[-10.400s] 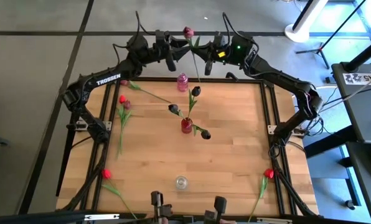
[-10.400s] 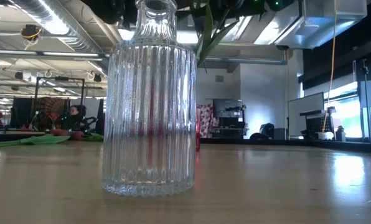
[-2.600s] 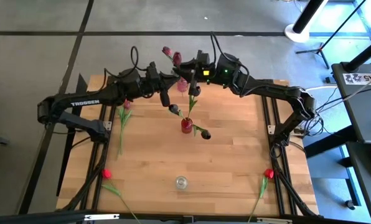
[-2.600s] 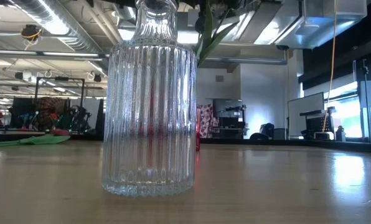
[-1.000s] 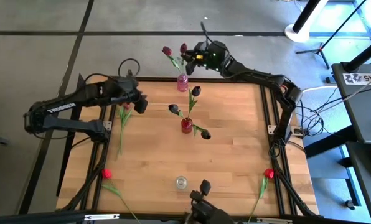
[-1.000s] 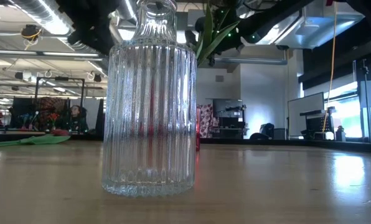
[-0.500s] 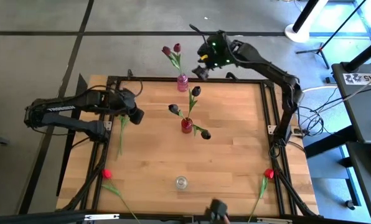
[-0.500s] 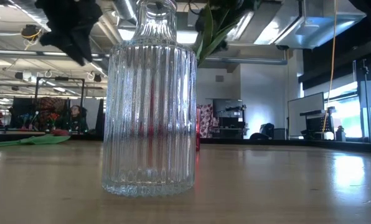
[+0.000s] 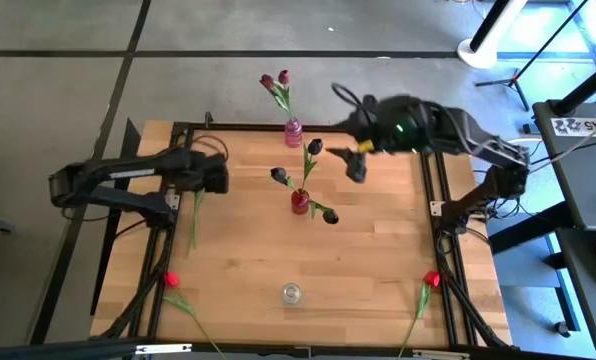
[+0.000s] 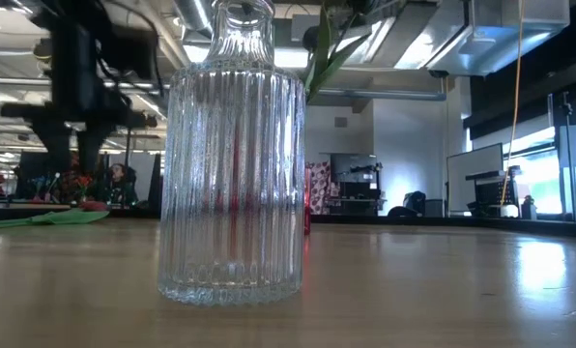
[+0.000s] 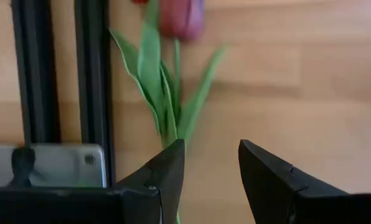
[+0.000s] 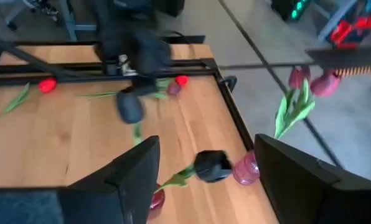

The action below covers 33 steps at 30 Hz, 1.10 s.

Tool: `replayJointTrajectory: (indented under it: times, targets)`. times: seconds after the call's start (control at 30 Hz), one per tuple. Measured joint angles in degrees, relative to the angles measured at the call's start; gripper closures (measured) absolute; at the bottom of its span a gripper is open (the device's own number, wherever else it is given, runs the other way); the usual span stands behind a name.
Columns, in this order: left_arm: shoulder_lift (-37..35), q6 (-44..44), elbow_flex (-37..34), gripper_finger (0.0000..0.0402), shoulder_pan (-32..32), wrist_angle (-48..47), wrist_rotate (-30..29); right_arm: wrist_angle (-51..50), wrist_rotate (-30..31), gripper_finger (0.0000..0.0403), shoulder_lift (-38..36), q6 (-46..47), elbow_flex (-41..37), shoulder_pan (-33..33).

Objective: Sort flowers into vase by color
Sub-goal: Put the dark red tulip into the pink vase

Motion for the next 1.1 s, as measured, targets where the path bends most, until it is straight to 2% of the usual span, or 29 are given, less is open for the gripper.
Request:
replayJointTrajectory:
  times: [0.17, 0.3, 0.47, 0.6, 0.77, 1.0, 1.1]
  targets:
    - [10.2, 8.1, 0.0, 0.0255, 11.3, 4.8, 1.4, -4.5, 4.5, 0.0152, -2.2, 0.9, 0.0, 9.7]
    - [15.8, 13.5, 0.0, 0.0255, 16.3, 9.1, 3.3, -9.4, 7.1, 0.0162, -2.8, 5.6, 0.0, 19.0]
    - [21.6, 14.8, 0.0, 0.0255, 19.4, 9.6, 0.9, -14.1, 19.3, 0.0178, -2.8, 13.9, -0.1, 30.3]
    - [23.9, 15.9, 0.1, 0.0255, 20.4, 12.2, 1.4, -17.8, 29.0, 0.0187, -3.0, 20.9, -0.1, 35.4]
    - [25.1, 16.7, 0.2, 0.0278, 20.3, 13.4, 2.4, -18.3, 34.4, 0.0189, -3.2, 23.2, -0.1, 37.3]
    - [21.4, 16.0, 0.0, 0.0388, 15.7, 15.2, 4.5, -18.3, 35.2, 0.0189, -3.2, 19.5, -0.1, 34.9]
    - [17.3, 12.8, 0.0, 0.0392, 11.7, 15.4, 4.1, -17.8, 35.1, 0.0189, -3.2, 16.1, -0.1, 32.3]
